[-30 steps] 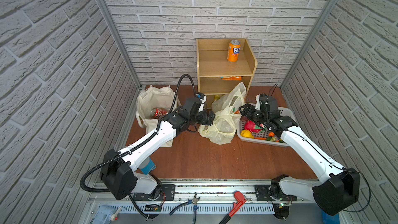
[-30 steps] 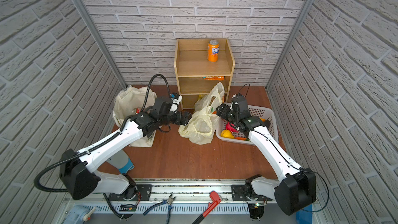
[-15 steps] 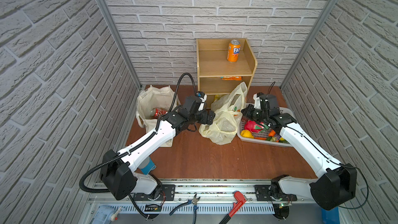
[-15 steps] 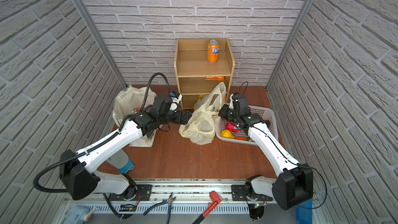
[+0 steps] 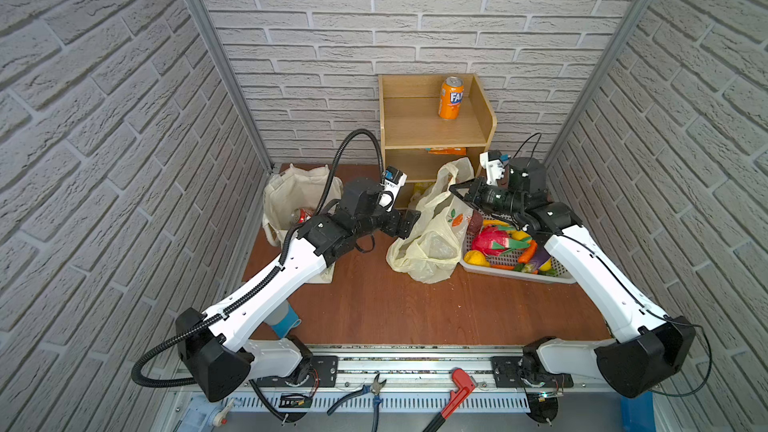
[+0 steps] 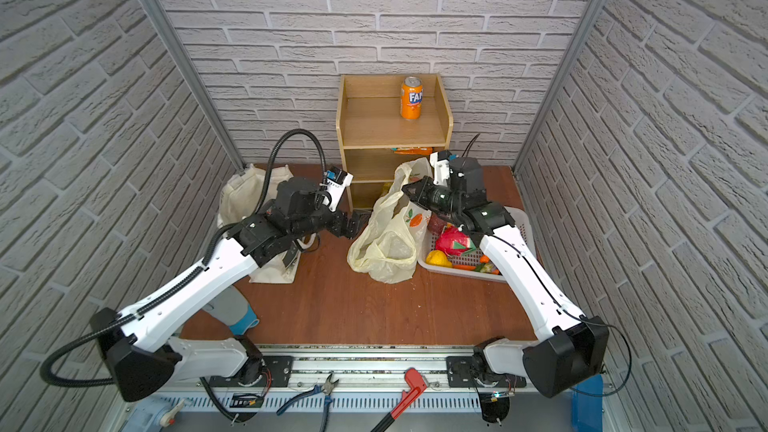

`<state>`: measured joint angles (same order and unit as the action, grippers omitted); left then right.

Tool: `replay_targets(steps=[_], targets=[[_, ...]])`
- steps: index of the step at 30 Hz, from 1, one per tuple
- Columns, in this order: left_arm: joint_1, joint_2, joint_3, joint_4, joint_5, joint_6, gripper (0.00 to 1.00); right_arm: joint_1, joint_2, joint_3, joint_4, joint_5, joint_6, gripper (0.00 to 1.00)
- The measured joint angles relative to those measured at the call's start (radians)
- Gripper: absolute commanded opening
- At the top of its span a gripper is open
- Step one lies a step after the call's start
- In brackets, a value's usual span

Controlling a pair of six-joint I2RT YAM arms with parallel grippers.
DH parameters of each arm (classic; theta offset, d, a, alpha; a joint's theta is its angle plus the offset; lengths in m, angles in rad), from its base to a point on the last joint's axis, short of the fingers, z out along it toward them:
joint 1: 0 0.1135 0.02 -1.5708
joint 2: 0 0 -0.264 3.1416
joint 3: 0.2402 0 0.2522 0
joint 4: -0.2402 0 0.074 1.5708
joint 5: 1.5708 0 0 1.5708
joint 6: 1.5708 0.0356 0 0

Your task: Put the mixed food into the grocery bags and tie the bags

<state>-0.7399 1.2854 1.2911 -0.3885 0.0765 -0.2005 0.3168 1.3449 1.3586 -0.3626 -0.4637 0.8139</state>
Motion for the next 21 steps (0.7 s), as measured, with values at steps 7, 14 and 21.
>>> replay_targets(steps=[7,14,21], targets=[[-0.026,0.014,0.012,0.027,0.014,0.066,0.97,0.093,0.081,0.097,0.031,-0.027,0.018,0.05],[-0.027,0.035,0.016,0.07,-0.033,0.1,0.9,0.139,0.104,0.129,0.038,-0.034,0.021,0.05],[-0.027,0.036,0.01,0.122,-0.093,0.123,0.78,0.153,0.104,0.129,0.04,-0.039,0.029,0.05]])
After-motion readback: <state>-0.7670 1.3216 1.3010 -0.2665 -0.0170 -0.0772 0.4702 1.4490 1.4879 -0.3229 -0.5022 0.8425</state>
